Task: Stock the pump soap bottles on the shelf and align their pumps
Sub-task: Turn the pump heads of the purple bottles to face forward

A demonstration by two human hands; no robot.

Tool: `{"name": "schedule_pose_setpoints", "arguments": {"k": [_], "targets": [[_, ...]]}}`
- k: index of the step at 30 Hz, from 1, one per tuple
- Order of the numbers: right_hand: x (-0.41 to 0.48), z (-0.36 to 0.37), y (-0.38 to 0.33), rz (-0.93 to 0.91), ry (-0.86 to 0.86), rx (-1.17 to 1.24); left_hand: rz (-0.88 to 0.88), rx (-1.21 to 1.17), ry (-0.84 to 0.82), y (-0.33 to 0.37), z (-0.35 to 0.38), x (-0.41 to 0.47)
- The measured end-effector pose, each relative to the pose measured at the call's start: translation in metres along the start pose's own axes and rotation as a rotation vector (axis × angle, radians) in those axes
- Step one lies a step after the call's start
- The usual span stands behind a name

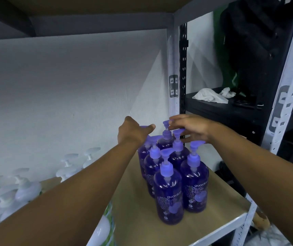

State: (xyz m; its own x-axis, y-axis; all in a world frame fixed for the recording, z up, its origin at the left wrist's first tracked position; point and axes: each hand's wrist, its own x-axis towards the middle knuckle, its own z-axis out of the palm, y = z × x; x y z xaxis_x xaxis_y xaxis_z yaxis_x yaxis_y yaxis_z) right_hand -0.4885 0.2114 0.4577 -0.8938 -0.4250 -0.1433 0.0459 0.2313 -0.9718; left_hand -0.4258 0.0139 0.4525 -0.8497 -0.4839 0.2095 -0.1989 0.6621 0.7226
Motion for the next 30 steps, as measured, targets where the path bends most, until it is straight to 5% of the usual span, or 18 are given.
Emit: {"name": "schedule_pose_setpoints", "arguments": {"k": [10,20,30], "targets": [[0.003,0.002,0.002,-0.017,0.036,-0.033,0.001,-0.082,-0.023,-0.002,-0.001,-0.007],[0.001,0.003,0.001,0.002,0.041,-0.007,0.037,-0.213,-0.295,-0.002,-0.017,-0.011],[-0.003,0.005,-0.003,0.015,0.059,-0.035,0.070,-0.189,-0.287,-0.005,-0.016,-0.011]]}}
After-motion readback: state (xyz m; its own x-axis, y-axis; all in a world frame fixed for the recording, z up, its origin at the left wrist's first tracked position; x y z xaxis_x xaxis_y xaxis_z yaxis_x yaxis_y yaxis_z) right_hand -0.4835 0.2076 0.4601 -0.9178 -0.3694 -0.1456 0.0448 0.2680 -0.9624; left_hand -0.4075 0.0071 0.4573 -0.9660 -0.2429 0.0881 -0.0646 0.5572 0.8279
